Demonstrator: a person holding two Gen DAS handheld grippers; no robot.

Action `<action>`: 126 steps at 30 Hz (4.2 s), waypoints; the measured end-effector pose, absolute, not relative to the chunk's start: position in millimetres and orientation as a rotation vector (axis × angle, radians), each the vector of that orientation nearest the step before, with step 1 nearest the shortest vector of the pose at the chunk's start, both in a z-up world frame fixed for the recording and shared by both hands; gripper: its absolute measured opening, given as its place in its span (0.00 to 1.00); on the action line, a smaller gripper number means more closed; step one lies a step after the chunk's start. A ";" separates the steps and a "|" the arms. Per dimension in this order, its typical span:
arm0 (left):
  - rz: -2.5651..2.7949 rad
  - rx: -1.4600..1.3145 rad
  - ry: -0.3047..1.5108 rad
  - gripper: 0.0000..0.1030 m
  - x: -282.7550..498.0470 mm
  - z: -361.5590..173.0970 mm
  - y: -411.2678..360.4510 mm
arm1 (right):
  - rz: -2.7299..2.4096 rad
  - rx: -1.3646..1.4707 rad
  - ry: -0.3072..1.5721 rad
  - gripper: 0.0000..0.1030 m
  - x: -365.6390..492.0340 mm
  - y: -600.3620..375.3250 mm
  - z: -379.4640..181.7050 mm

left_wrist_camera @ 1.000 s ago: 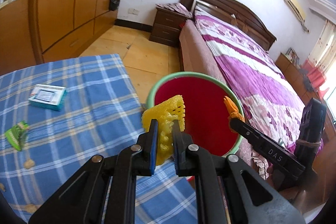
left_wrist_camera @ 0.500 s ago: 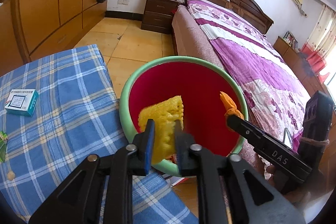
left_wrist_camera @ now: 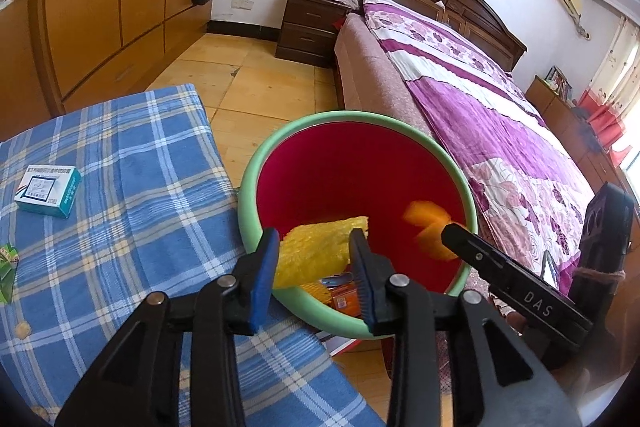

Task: Collect trash
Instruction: 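Open both tools over the bucket, dropping the net and mesh bag inside, then move both tools back over the table toward the green packet and medicine box, then grasp the green mosquito-coil packet with the left tool while the right tool grasps the medicine box, then carry the green packet and medicine box with both tools over the red bucket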

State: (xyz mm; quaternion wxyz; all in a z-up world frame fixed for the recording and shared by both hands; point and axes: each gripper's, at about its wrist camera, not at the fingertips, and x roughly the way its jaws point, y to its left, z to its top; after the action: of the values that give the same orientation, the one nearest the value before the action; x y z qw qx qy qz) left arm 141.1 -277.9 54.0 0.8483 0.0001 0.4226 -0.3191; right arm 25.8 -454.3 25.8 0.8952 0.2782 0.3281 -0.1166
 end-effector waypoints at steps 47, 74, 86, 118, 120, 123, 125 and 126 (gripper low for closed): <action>-0.341 -0.059 0.809 0.54 142.1 74.3 -107.1 | -0.095 0.448 0.685 0.71 36.8 -343.9 63.5; -0.149 0.098 0.883 0.86 214.4 2.1 -38.0 | -0.003 0.350 0.784 0.71 94.7 -268.4 56.9; -0.197 -0.018 0.911 0.60 222.6 -8.2 -20.4 | 0.070 0.313 0.826 0.71 150.5 -238.7 52.5; -0.051 -0.140 0.869 0.60 239.8 -13.4 28.1 | 0.381 0.006 0.953 0.79 289.7 -147.5 3.4; -0.052 -0.141 0.868 0.60 239.0 -13.5 28.2 | 0.410 0.031 0.979 0.79 288.4 -146.8 0.6; -0.052 -0.144 0.868 0.60 239.5 -13.6 29.0 | 0.421 -0.015 0.962 0.79 278.0 -142.6 0.2; -0.053 -0.144 0.869 0.60 239.6 -13.5 28.9 | 0.426 -0.052 0.958 0.79 272.6 -138.8 -0.6; -0.053 -0.144 0.869 0.60 239.6 -13.5 28.9 | 0.420 -0.073 0.953 0.78 270.1 -136.8 -1.1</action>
State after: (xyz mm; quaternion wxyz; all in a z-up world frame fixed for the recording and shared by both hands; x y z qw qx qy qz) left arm 239.6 28.9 -13.5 0.9042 -0.0699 0.4206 -0.0259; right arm 270.1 -136.8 -1.1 0.8668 -0.0350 0.4553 0.2004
